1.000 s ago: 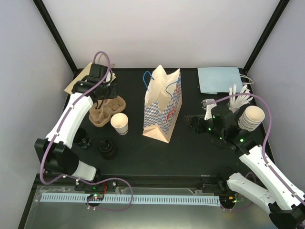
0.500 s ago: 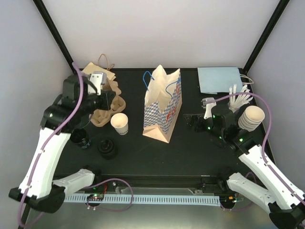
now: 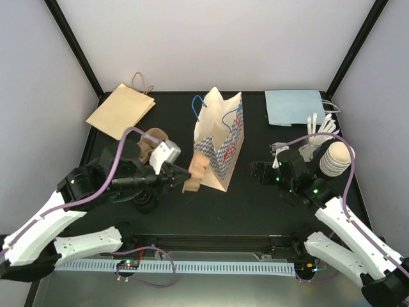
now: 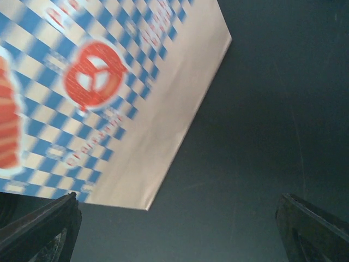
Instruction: Pack the takeout coffee
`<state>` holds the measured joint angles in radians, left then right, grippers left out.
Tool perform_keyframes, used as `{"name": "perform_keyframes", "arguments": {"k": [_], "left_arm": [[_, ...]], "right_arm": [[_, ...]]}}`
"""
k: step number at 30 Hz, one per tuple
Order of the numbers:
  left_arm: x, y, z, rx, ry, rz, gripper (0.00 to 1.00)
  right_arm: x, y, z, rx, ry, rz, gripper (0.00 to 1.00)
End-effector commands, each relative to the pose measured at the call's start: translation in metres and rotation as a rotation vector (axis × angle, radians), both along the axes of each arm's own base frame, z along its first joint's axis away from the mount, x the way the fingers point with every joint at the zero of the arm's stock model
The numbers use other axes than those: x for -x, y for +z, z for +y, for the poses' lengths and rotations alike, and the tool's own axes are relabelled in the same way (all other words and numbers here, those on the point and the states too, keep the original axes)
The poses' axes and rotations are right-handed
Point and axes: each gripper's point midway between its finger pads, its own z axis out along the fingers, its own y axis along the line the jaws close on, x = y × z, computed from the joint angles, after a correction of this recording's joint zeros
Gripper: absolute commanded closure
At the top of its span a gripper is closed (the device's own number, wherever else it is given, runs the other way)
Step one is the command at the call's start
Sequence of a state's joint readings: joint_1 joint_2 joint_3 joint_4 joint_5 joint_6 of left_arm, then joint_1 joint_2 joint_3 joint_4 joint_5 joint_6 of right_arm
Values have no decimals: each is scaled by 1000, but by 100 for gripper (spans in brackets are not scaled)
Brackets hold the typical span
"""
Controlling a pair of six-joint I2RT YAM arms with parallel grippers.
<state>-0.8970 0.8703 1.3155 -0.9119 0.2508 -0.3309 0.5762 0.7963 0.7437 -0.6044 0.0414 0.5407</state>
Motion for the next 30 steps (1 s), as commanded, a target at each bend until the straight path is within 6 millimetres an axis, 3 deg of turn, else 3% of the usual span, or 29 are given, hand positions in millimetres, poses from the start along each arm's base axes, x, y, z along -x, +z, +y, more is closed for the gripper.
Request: {"name": "perform_keyframes", "arguments": {"k": [1, 5, 10, 15, 18, 19, 23, 26, 30], "left_arm": [[23, -8, -13, -26, -59, -6, 95], [47, -40, -35, -73, -139, 28, 95], [56, -99, -73, -315, -134, -43, 94], [33, -149, -88, -590, -10, -90, 91], [25, -165, -101, -664, 41, -77, 89], [26, -170, -108, -671, 40, -62, 83], [40, -184, -138, -635, -25, 31, 29], [43, -178, -144, -553, -44, 96, 17], [26, -162, -126, -413, 22, 179, 10]], "right_arm": [[4, -24, 3, -75, -44, 79, 0], [12, -45, 19, -140, 20, 130, 0], [12, -55, 13, -96, -2, 157, 0], [13, -48, 3, -62, -26, 134, 0], [14, -43, -1, -57, -37, 118, 0], [14, -42, -2, -55, -40, 114, 0], [15, -36, -6, -44, -48, 101, 0], [17, -32, -7, -30, -38, 99, 0], [21, -28, -2, -18, 20, 102, 0]]}}
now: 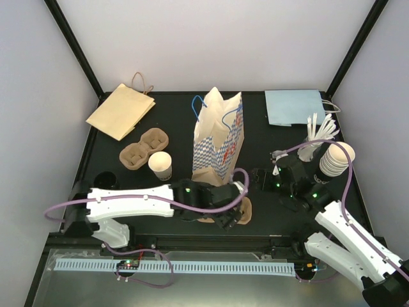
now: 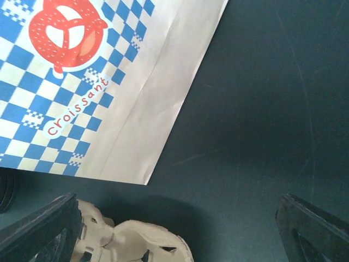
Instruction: Pack the takeout coffee
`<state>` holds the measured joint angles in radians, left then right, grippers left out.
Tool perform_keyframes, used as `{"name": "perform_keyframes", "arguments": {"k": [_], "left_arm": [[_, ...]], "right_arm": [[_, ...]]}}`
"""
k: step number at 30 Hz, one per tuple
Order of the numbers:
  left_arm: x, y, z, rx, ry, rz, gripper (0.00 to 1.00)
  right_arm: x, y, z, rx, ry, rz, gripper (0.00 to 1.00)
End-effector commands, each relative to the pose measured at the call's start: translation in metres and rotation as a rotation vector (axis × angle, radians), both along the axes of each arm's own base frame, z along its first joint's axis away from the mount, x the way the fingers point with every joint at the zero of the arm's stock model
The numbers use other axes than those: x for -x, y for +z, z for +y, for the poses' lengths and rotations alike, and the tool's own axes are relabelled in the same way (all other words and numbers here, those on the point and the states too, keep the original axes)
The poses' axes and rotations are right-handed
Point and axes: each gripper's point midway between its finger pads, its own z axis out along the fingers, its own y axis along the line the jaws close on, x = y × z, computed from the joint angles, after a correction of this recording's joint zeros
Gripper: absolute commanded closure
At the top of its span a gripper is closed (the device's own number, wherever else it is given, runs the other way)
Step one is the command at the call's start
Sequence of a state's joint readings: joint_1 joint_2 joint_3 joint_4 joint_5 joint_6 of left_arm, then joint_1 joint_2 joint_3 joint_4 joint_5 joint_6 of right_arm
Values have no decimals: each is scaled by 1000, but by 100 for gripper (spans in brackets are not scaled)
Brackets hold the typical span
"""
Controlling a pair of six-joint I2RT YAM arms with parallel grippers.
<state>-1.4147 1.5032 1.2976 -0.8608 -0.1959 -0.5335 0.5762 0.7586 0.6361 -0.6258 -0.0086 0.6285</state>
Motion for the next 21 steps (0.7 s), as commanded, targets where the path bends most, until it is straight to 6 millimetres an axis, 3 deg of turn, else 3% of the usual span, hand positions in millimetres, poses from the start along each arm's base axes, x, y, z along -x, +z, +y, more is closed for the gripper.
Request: {"name": "perform_keyframes", "arguments": {"k": [1, 6, 12, 16, 21], "left_arm": [[-18, 29, 15, 195, 126, 77, 9], [-36, 7, 42, 193, 290, 98, 1], [-49, -7, 60, 109, 458, 102, 1], [-64, -2, 70, 100, 450, 96, 1], [-83, 23, 93, 175, 452, 46, 1]], "right_arm": [[3, 14, 4, 11, 61, -21, 0], [3, 12, 5, 33, 74, 8, 0], [3, 17, 17, 17, 143, -6, 0], [6, 13, 13, 57, 133, 62, 0], [22, 3, 17, 83, 131, 131, 0]]}}
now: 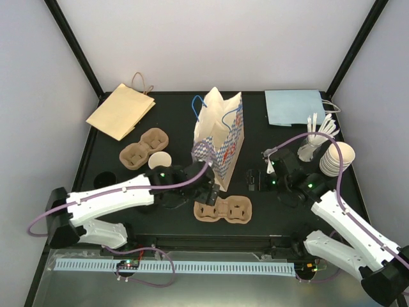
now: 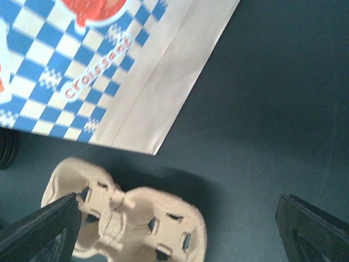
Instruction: Pack the takeout coffee
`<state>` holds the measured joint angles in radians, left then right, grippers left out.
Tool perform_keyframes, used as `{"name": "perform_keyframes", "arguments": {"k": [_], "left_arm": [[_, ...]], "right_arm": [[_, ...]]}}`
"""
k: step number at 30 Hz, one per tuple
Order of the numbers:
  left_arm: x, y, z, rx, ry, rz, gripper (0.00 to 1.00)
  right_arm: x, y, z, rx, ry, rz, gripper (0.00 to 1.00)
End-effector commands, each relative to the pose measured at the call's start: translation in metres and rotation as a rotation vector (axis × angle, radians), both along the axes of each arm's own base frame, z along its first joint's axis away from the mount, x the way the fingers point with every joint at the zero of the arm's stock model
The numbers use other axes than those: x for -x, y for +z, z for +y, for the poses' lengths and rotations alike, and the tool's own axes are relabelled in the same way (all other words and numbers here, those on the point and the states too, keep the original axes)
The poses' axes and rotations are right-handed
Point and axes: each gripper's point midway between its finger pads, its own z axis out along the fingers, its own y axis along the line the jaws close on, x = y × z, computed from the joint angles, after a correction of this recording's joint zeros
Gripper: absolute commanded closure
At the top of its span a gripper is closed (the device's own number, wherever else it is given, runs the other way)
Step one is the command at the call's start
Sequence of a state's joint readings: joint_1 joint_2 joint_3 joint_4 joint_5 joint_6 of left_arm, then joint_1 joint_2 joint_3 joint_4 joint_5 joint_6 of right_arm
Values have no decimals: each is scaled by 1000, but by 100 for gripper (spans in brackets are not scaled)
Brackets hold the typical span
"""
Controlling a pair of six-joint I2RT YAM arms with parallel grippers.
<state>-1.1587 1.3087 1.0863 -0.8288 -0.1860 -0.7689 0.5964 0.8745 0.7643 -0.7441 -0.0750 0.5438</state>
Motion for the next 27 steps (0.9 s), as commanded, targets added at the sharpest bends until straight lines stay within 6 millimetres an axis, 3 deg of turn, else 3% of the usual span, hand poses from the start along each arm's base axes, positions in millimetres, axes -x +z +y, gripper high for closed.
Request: {"name": "perform_keyframes", "arguments": {"k": [1, 9, 18, 27], "left_arm": [[-17, 38, 21, 81, 8, -85, 1], [-45, 53, 68, 167, 75, -191, 1], [-54, 50, 91, 161, 98, -220, 1], [-52, 41, 104, 190, 116, -233, 1]], "right_arm": [[20, -6, 6, 15, 8, 61, 0], [51, -18, 50, 6, 23, 122, 4], [66, -27, 95, 91, -79, 177, 13], [69, -66, 118, 194, -114, 286, 25]]}}
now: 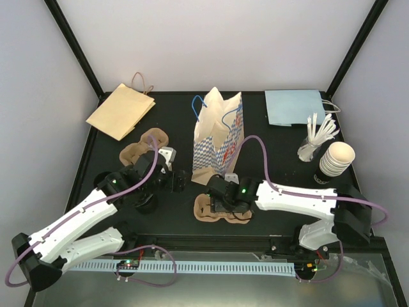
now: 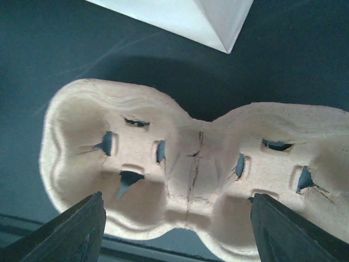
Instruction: Pack the takeout coffee
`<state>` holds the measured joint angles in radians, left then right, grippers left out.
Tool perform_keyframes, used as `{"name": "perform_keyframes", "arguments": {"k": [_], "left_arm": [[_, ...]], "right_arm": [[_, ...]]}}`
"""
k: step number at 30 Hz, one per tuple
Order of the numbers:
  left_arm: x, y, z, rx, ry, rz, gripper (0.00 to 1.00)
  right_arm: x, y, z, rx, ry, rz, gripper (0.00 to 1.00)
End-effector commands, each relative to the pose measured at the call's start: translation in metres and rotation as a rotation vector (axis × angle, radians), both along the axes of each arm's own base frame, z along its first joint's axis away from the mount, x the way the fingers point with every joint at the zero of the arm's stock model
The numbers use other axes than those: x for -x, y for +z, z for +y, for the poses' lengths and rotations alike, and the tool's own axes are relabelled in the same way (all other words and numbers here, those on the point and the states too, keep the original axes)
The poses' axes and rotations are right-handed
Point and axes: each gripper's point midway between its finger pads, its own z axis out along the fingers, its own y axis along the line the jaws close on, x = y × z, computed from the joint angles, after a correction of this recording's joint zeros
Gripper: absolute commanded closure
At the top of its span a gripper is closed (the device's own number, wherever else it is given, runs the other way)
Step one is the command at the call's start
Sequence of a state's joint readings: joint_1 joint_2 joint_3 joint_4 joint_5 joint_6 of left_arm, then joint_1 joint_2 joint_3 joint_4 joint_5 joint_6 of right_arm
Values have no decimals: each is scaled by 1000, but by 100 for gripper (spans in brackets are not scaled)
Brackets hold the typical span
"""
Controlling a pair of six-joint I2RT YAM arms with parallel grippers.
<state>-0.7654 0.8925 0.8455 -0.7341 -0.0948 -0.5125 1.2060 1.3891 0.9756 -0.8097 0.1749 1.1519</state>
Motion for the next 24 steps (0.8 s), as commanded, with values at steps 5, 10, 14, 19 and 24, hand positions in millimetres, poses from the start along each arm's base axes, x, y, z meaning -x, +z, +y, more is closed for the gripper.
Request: {"name": "perform_keyframes", "arguments": {"k": [5, 10, 14, 19, 24], "left_arm": [[-1, 6, 1, 54, -17, -41, 1], [0, 6, 4, 56, -13, -46, 1], [0, 6, 7, 56, -10, -52, 1], [-1, 5, 10, 48, -6, -53, 1], [-5, 6, 16, 33, 13, -57, 1]], "right_arm": [[-2, -21, 5, 68, -69, 49, 27], [4, -43, 8, 85, -61, 126, 31], [4, -53, 6, 91, -71, 155, 32], [3, -58, 1, 83, -88, 168, 40], [2, -62, -1, 93, -92, 176, 43]]}}
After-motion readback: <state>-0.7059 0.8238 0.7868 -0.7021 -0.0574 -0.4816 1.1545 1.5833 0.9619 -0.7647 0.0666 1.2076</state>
